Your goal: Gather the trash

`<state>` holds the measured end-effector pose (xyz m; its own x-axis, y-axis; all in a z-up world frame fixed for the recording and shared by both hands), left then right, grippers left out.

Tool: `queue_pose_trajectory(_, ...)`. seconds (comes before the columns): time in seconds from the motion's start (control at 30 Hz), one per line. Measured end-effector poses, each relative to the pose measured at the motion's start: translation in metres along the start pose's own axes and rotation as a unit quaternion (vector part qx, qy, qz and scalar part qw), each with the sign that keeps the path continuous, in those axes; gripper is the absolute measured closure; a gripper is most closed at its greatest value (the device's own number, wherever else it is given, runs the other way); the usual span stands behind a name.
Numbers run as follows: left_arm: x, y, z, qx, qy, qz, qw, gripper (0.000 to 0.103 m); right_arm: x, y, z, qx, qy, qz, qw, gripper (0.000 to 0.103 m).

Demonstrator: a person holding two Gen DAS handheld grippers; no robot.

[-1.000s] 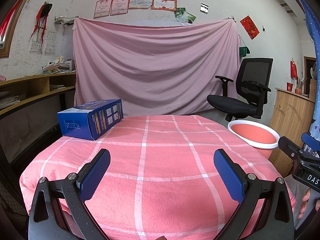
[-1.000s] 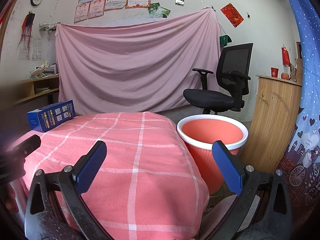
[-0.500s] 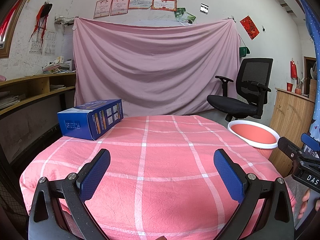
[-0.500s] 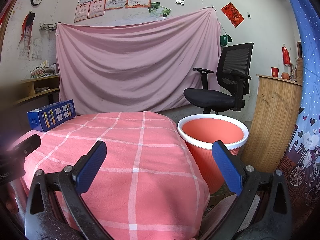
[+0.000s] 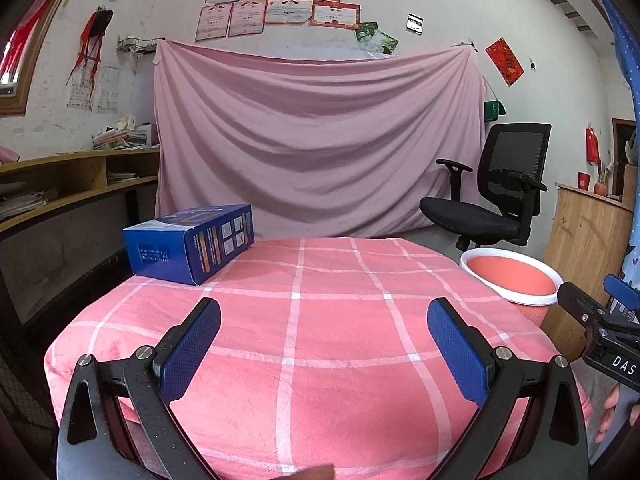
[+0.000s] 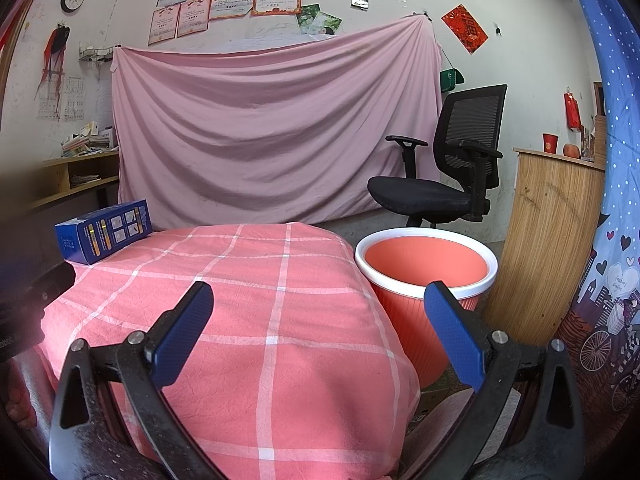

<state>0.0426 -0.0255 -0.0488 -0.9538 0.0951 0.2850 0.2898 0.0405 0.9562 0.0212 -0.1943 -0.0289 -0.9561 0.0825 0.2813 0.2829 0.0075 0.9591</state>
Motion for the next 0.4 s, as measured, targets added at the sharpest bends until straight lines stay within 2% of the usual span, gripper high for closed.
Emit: queue_pose_trajectory(0.4,-0.0006,0.0004,0.0003,-0.003,-0.001,0.001,1.0,0.002,-0.0003,-0.0009,0.0015,0.0,0.001,0.002,1.0,0.0)
Point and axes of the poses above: each gripper's, at about its wrist camera, not at the fingertips, and x roughly against the way its jaws point, z to its left, y to its top, the point moved 3 cm from there along -x, roughly the way its jaws point, and after that the axes turned 3 degrees about -y, right-handed, at the moved point
